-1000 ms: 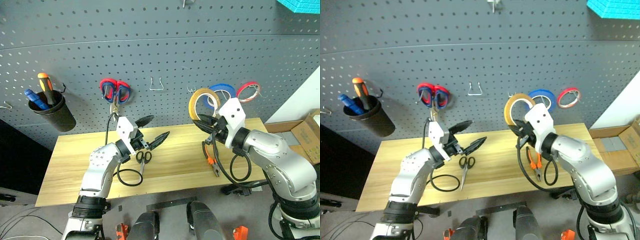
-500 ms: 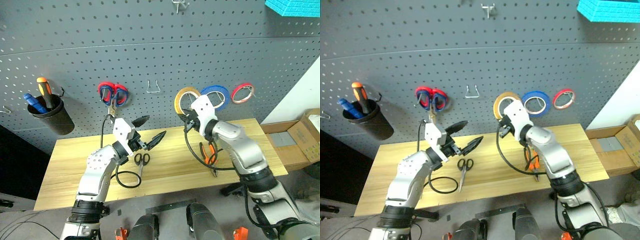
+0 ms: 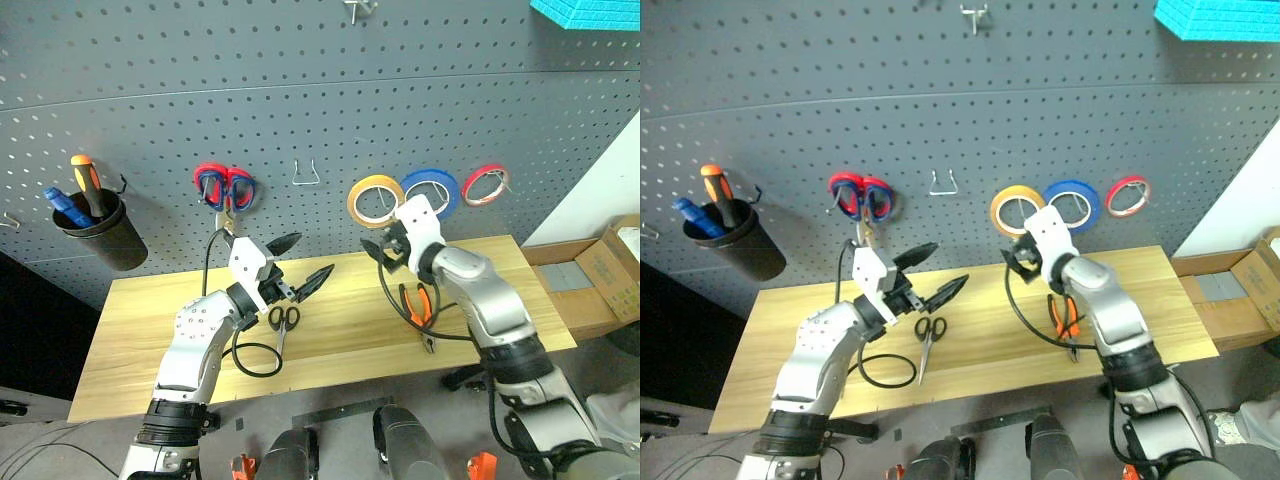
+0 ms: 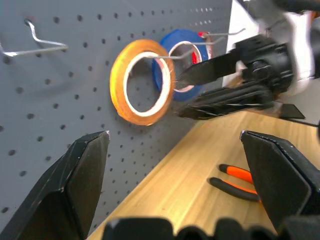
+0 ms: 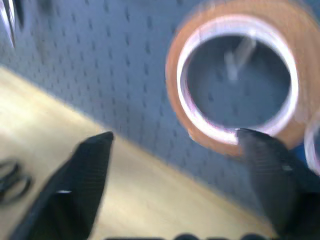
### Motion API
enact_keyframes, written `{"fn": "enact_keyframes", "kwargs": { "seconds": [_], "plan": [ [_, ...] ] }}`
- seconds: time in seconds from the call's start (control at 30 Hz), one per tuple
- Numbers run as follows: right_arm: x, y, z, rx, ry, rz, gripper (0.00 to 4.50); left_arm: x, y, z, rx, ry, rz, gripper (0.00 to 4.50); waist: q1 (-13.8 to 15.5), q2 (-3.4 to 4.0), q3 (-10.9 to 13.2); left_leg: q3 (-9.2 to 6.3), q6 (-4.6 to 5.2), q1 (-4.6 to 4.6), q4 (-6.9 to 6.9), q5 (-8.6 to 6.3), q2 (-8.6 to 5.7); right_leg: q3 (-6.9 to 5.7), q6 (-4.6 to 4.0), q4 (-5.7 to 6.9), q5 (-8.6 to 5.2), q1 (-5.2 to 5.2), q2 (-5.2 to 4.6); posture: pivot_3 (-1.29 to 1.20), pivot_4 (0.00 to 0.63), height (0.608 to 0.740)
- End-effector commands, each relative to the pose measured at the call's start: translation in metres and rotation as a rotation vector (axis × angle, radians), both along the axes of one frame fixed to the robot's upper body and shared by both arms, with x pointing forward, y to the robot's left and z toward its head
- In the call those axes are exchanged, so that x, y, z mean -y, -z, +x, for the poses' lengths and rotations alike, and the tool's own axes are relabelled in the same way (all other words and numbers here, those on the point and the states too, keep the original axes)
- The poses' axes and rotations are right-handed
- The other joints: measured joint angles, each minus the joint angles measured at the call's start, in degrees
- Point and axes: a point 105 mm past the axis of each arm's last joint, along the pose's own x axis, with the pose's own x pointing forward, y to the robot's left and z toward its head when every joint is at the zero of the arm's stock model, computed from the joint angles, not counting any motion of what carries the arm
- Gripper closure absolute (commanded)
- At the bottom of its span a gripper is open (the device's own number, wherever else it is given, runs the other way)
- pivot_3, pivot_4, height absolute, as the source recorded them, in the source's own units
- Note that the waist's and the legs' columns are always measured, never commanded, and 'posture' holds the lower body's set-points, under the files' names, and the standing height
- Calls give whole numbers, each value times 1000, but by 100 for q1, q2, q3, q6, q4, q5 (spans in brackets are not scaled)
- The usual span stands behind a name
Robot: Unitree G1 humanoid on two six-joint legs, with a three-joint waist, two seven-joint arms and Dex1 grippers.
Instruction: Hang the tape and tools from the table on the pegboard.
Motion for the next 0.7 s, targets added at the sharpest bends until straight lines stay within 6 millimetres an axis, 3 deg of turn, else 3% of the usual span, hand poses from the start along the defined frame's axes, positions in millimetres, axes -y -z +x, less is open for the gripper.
{"fn": "enact_keyframes", "kwargs": {
  "seconds": [0.03, 0.13, 0.27, 0.47, 0.7],
  "plan": [
    [13, 15, -45, -220, -60, 94, 44, 1, 14, -9, -5, 40, 76, 0, 6, 0, 2, 0, 1, -2, -2, -1, 2, 1, 0, -1, 0, -3, 0, -252, 213, 740],
    [28, 49, -61, -398, 33, 85, 44, 1, 29, -16, -49, 62, 119, 0, -5, -5, 24, 4, 6, -2, -2, -3, 7, 3, -1, -4, -2, -1, 1, -248, 241, 740],
    [53, 78, -37, -488, 362, 71, 44, -4, 58, -31, -122, 104, 220, 0, -50, 2, 55, 59, 8, 28, -1, -3, 20, 23, 16, 0, -15, 6, 1, -246, 263, 740],
    [60, 93, -13, -463, 577, 37, 44, -3, 57, -44, -153, 111, 181, 0, 19, 5, 79, 73, 16, 27, 2, -1, 16, 25, 17, -8, -3, 5, -3, -211, 260, 740],
    [68, 112, -11, -501, 625, -19, 44, -8, 54, -50, -160, 101, 190, 0, 90, 15, 93, 75, 34, 21, -5, -13, 17, 23, -5, -9, 10, -6, -2, -187, 256, 740]
  ]
}}
